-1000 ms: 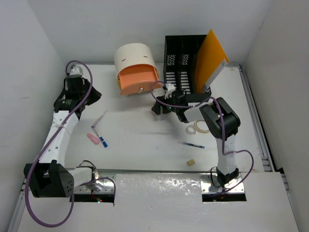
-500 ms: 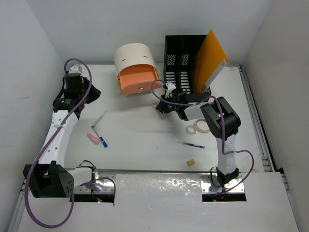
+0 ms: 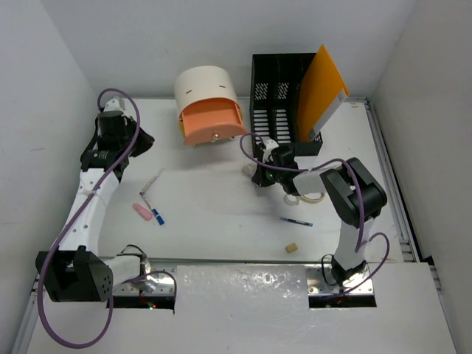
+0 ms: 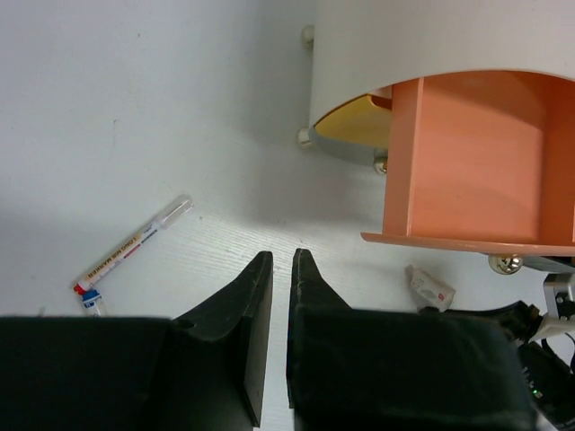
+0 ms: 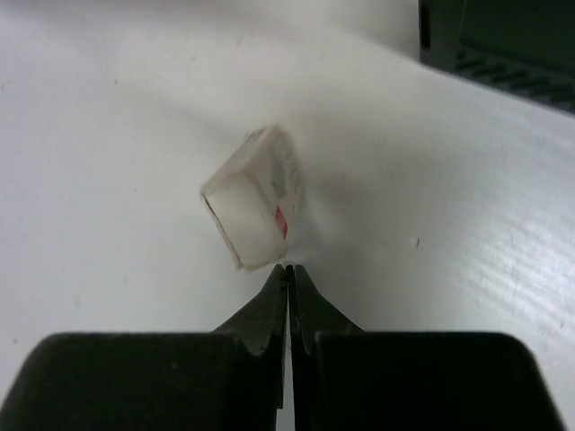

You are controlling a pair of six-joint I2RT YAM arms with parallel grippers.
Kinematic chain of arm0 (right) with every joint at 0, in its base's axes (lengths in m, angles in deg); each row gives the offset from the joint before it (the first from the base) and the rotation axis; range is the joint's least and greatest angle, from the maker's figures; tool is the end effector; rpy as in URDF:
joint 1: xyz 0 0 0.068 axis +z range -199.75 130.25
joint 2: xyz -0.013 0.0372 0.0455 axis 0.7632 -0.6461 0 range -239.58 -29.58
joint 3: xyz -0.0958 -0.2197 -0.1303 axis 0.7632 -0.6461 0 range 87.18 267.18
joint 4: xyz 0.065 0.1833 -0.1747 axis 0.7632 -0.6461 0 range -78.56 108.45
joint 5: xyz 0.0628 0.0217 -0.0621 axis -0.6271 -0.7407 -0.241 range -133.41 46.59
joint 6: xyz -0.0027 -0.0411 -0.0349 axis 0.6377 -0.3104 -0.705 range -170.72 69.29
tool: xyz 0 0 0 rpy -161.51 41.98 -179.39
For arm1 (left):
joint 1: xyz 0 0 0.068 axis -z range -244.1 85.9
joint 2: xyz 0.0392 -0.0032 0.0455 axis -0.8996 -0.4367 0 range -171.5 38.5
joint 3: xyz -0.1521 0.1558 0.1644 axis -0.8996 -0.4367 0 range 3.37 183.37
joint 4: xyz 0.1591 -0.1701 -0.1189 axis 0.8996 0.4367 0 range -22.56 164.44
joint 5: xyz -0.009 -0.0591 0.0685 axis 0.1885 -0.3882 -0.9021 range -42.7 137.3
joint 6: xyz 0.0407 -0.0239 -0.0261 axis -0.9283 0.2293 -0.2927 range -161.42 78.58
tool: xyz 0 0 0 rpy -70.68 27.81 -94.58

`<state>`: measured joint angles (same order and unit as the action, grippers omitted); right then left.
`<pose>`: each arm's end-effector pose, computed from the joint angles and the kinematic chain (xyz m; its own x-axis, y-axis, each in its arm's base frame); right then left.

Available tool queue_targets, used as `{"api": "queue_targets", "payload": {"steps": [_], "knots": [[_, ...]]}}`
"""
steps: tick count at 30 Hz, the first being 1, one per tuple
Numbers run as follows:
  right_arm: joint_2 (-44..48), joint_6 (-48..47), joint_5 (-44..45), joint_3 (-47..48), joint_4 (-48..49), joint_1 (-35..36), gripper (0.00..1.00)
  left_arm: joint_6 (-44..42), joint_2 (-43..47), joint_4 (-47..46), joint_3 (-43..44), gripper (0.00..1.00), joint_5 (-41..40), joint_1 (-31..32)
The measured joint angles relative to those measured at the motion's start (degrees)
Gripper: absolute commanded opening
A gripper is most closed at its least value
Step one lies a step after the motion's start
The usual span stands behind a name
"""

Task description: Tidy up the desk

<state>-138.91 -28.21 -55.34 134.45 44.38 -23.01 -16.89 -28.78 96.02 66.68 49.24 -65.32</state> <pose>0.3209 0.1700 0.1100 -0.7120 0.0606 -0.6995 -0.3429 0.8394 0.4217 0.2591 0.0043 0.3410 -0.4924 -0.4255 -0.7593 -0.2168 0.9048 -0.3665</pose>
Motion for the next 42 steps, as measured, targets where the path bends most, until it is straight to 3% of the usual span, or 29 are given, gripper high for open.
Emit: {"api": "queue_targets", "payload": {"steps": [6,7,9,12,19,30,36,41,42], "knots": [[7.91,0.02,1.14,-4.57,-5.44,0.00,0.01,0.26,0.57,-1.07,-0.55,0.07,0.52,0.00],[9.64,0.02,1.36,-4.96,-6.29,0.00,0.22,0.37,0.70,-1.25,-0.70,0.07,0.59,0.00],[12.09,0.20,1.68,-4.96,-7.56,0.00,0.51,0.44,1.16,-1.42,-1.18,0.07,0.70,0.00],[14.25,-0.61,2.62,-4.13,-9.62,0.00,0.59,0.79,1.97,-1.95,-2.14,0.07,0.87,0.00],[11.63,-2.25,3.37,0.26,-11.47,0.00,0.61,1.01,3.08,-2.05,-2.91,0.07,1.01,0.00],[-0.79,-7.02,5.42,8.90,-14.16,0.94,0.59,0.98,4.28,-1.95,-2.93,0.07,1.14,0.00],[-1.09,-9.44,8.28,9.92,-16.11,2.95,0.32,0.98,5.33,-1.81,-2.93,0.07,1.07,0.00],[0.52,-9.88,10.71,7.37,-15.39,3.85,0.01,0.98,6.12,-1.79,-2.93,0.07,1.07,0.00],[1.25,-9.88,11.04,6.58,-15.63,3.89,0.00,0.98,6.25,-1.79,-2.93,0.07,1.07,0.00]]}}
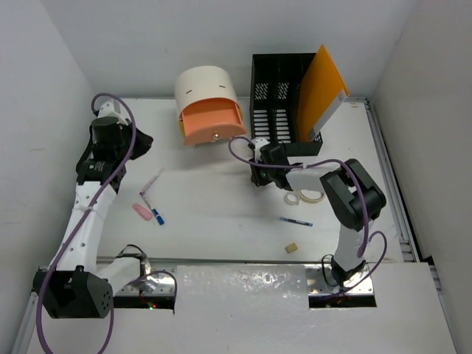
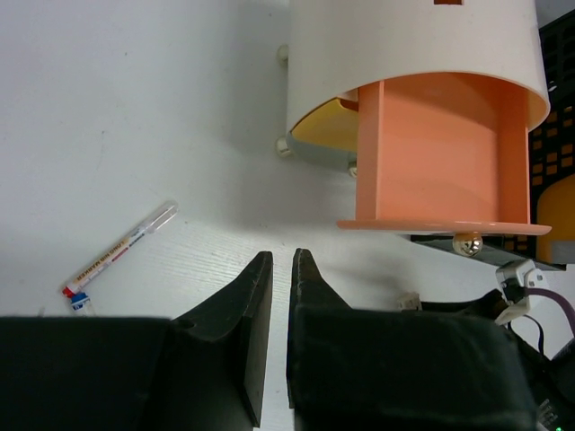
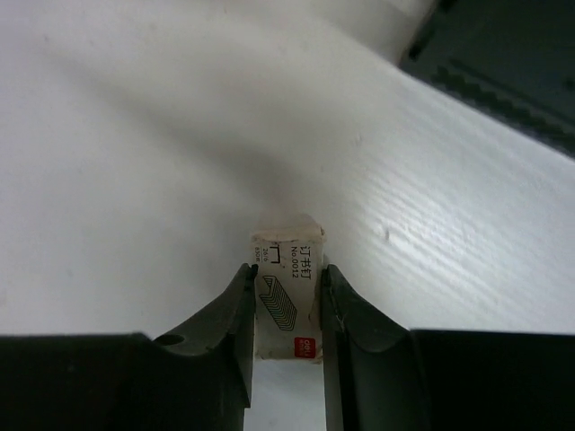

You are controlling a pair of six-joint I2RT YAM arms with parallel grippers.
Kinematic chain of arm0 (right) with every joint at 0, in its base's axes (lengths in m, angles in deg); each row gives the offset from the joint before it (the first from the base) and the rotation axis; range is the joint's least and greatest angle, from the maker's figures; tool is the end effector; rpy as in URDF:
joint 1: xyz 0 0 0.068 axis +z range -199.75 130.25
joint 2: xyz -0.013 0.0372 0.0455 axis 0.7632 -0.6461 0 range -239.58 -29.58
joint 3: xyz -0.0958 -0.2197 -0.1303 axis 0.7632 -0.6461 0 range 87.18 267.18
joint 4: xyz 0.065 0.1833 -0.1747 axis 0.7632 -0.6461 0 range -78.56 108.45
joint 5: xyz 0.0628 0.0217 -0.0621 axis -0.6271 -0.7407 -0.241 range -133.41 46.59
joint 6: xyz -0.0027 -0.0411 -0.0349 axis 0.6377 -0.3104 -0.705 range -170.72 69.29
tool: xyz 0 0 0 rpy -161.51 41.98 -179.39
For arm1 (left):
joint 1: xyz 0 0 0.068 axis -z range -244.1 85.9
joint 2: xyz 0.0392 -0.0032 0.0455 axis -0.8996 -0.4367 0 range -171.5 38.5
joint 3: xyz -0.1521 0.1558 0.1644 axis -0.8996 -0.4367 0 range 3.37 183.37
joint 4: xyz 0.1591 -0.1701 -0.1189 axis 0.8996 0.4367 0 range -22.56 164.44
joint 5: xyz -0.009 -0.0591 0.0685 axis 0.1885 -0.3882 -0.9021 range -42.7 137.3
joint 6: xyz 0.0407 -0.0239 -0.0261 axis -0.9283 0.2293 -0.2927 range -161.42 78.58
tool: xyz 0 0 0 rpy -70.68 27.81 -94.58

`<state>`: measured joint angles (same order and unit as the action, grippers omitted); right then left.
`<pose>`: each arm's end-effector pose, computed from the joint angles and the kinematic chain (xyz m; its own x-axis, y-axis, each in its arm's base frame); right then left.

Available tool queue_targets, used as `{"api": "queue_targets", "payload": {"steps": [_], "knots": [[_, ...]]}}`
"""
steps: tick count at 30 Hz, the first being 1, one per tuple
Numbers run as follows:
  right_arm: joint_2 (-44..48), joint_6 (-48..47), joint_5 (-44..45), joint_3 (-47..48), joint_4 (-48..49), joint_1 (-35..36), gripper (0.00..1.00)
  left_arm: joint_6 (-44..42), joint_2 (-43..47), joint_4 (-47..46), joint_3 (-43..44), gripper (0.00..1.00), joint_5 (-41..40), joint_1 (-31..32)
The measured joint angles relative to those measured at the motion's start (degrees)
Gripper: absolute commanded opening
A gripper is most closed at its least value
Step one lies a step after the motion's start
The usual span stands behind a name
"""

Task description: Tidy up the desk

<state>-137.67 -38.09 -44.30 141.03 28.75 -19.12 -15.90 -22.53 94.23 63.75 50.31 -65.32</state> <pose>0.3204 0.1904 0.1245 -0.6961 -0.1582 -0.7003 -0.3760 0.9113 0.1679 0.2351 0.0031 0.3512 -0.4267 -0.4394 -0.7905 -0.1757 0.8977 -0.4041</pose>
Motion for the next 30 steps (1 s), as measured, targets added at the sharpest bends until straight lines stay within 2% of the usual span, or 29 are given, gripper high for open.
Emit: {"api": "queue_targets", "payload": {"steps": [4,9,11,14,18,22,30], "knots": [[5.05,0.02,1.86,-3.63,-4.66,0.07,0.00,0.02,0.35,0.00,0.00,0.07,0.07,0.00],[18.64,0.87,2.78,-4.24,-17.44,0.04,0.00,0.35,1.01,-0.46,-0.59,0.07,0.66,0.00],[24.06,0.92,3.45,-1.25,-22.10,0.04,0.00,0.48,1.90,-0.96,-1.79,0.07,0.76,0.00],[27.56,0.59,4.39,8.74,-26.56,0.04,0.00,0.59,3.17,-1.81,-4.61,0.07,0.90,0.00],[24.96,-0.26,4.07,23.74,-26.32,0.02,0.00,1.51,4.11,-2.32,-9.44,0.07,1.66,0.00],[16.85,-0.44,1.46,35.74,-23.80,0.02,0.00,1.79,4.59,-2.56,-12.44,0.07,2.62,0.11],[0.55,1.92,-4.76,39.74,-16.37,0.02,0.00,1.38,6.23,-3.04,-12.04,0.07,2.75,0.15]]}}
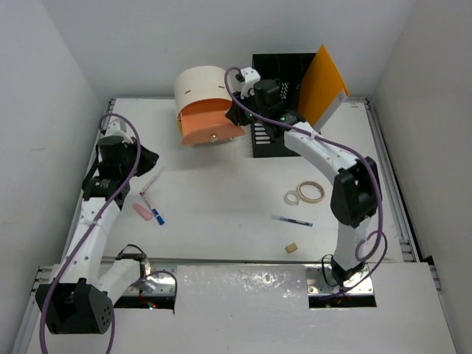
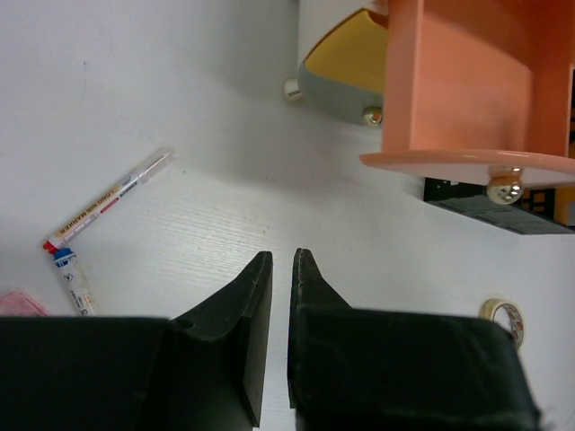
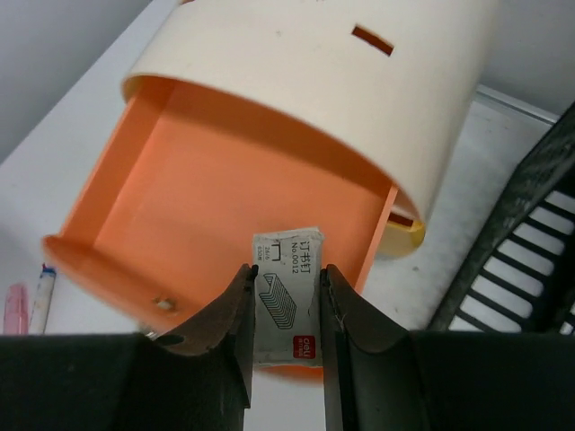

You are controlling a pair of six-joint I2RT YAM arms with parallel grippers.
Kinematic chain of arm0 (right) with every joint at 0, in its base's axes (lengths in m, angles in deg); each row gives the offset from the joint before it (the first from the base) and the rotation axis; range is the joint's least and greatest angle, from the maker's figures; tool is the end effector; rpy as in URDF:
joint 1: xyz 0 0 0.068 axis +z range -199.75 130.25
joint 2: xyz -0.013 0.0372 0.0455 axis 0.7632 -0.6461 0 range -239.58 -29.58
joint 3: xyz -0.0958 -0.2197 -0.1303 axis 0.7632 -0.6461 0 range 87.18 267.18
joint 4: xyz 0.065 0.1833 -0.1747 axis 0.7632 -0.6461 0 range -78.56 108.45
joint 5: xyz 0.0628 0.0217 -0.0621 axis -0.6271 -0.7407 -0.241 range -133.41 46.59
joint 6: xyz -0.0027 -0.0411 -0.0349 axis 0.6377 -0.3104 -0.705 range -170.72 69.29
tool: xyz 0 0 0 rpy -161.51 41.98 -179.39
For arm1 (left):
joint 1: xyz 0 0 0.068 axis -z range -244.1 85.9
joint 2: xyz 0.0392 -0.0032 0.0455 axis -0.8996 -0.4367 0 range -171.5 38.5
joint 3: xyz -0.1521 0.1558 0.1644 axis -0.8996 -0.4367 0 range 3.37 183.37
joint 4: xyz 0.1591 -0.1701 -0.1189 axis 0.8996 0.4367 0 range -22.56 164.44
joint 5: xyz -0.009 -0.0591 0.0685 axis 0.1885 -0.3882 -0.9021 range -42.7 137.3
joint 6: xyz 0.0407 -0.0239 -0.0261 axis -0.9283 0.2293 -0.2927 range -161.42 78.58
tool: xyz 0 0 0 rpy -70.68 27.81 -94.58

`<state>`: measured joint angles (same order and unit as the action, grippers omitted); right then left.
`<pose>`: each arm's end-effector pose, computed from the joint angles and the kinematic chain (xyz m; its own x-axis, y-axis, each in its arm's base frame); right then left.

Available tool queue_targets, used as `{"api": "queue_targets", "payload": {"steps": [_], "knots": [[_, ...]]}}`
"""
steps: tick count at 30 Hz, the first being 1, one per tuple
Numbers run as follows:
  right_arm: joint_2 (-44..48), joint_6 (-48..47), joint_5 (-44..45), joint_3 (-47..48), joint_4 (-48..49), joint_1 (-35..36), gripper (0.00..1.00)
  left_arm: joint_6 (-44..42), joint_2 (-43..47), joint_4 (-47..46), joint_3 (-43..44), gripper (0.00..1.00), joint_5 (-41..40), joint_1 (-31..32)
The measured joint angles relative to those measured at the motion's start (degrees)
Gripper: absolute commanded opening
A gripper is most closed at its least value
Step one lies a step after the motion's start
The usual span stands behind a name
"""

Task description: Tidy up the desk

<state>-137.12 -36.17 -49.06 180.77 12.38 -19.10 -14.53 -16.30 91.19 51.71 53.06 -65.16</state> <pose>0.3893 0.2348 0.3268 -0.4325 0.0342 -0.9010 -0.4941 0.8269 0.2686 0.2127 0.0003 0.3063 -0.4796 -0.4590 -0.7479 -0.1667 0.8844 -0.4358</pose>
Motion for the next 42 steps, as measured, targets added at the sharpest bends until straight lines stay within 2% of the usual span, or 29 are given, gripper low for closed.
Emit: {"api": "queue_targets", "payload": {"steps": [8,9,10,11,12,17,22,27,32,35,42], "knots": [[-5.90,4.17,-5.14,1.57,6.12,-0.11,0.00,-0.70,1.38,0.04,0.22,0.07,-0.37,0.00],[-6.40,4.57,-5.62,2.23,6.16,-0.11,0.06,-0.74,1.75,0.09,0.20,0.07,-0.50,0.00],[-6.91,4.98,-6.21,2.91,6.51,-0.07,0.16,-0.83,2.21,0.09,0.20,0.07,-0.63,0.00],[-7.19,5.20,-6.69,3.21,6.71,-0.07,0.47,-0.92,2.58,0.09,0.20,0.07,-0.72,0.00],[-7.30,5.57,-7.08,3.32,6.97,-0.07,0.56,-0.94,2.86,0.09,0.20,0.07,-0.79,0.00],[-6.51,6.08,-8.90,1.60,9.79,-0.07,0.66,-0.94,3.28,0.07,0.20,0.07,-0.79,0.00],[3.17,3.48,-8.39,-10.21,12.17,-0.07,0.68,-1.16,3.56,0.04,0.13,0.07,-0.81,0.00],[20.79,-0.85,-4.98,-21.33,10.58,-0.02,0.69,-1.66,5.70,0.07,-1.01,0.08,-1.44,0.00],[37.35,-1.29,2.84,-32.68,4.61,0.59,0.68,-2.38,8.28,0.00,-3.63,0.08,-1.60,0.00],[40.48,1.60,7.58,-39.26,-3.10,0.63,0.66,-2.45,8.63,0.20,-5.25,0.08,-1.40,0.50],[39.74,13.20,13.62,-51.36,-26.45,1.36,0.65,-2.62,9.38,2.43,-5.90,0.08,0.28,2.95]]}}
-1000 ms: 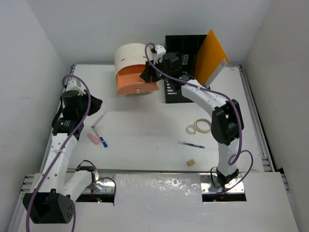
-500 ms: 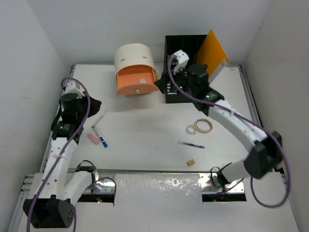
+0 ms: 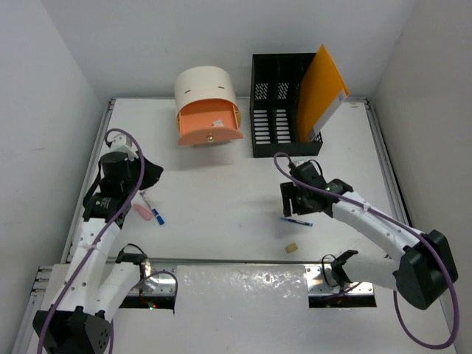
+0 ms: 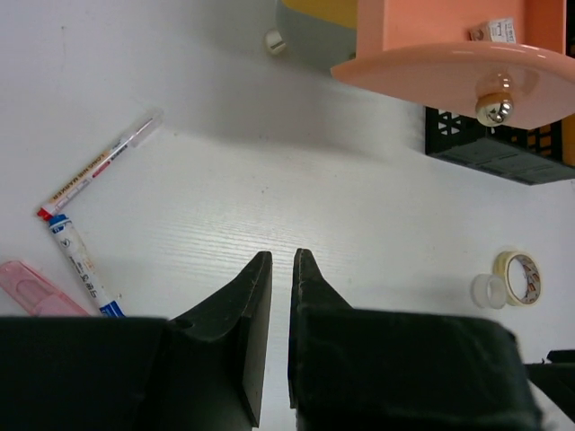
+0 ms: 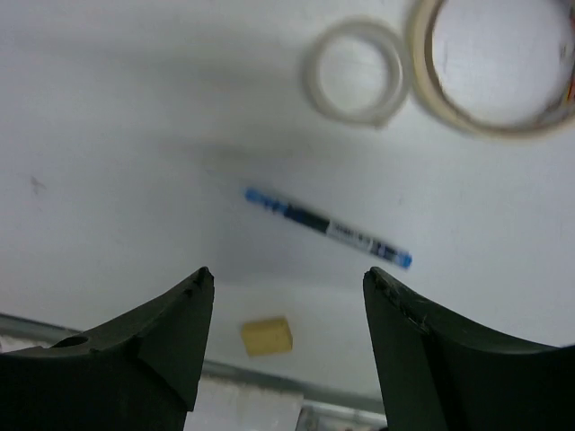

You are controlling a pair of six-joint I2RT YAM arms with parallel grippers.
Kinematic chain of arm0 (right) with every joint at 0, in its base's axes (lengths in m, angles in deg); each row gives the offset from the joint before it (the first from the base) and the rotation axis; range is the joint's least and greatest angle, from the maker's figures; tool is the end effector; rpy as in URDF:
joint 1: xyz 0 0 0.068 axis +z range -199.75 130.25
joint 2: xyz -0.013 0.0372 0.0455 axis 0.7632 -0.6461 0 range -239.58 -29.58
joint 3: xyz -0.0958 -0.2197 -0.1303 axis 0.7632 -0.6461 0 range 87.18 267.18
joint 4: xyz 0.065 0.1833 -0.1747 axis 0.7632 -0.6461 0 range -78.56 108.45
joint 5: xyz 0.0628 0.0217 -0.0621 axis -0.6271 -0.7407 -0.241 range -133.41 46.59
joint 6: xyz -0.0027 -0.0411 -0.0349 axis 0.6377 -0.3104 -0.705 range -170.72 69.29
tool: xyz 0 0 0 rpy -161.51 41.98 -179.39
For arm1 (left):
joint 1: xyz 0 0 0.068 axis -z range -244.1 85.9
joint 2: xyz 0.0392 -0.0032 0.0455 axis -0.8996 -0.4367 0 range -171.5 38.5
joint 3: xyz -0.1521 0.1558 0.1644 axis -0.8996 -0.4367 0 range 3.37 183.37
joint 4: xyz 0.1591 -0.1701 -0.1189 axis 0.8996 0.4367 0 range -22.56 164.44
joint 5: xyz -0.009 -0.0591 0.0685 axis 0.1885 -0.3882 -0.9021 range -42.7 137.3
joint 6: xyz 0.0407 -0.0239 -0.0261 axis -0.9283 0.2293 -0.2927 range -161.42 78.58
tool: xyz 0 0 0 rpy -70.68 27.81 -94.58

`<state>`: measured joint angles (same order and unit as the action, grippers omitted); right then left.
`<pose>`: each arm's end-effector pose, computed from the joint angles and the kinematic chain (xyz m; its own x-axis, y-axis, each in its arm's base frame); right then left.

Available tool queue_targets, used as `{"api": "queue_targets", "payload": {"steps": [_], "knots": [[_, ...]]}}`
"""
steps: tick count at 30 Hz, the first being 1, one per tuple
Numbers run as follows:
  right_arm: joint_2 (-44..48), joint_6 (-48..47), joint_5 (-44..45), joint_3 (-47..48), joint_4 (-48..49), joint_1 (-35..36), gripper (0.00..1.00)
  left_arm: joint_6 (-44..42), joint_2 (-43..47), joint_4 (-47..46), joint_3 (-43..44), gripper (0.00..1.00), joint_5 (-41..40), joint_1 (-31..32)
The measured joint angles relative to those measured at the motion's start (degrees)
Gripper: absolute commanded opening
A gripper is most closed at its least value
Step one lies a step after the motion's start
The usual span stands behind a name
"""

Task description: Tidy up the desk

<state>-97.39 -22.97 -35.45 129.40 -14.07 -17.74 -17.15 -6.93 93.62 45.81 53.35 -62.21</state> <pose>0.1933 0.1150 0.2133 -0.8527 0.0107 -0.5223 -0.0745 0.9871 0.1418 0.1779 -0.0096 0.2954 -0.4954 -0.3926 -0.7749 -0.0866 0.9099 -0.4057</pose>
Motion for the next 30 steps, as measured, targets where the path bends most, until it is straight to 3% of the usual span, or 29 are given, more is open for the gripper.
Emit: {"api": "queue_targets", "payload": {"steps": [6,12,20,30], "knots": [[7.50,6.93,-1.57,-4.79,-9.68,0.50,0.67,-0.02,2.69,1.95,-1.11,0.08,1.31,1.14],[13.31,10.49,-5.81,-11.65,-11.58,0.90,0.67,-0.02,4.00,3.67,-2.29,0.08,2.25,3.56],[12.52,12.15,-7.04,-15.10,-11.06,2.93,0.67,0.00,5.25,3.65,-2.43,0.08,2.82,7.17],[4.28,12.61,-3.69,-15.39,-5.84,9.16,0.66,-0.26,7.96,4.42,-2.43,0.08,2.27,7.56]]}}
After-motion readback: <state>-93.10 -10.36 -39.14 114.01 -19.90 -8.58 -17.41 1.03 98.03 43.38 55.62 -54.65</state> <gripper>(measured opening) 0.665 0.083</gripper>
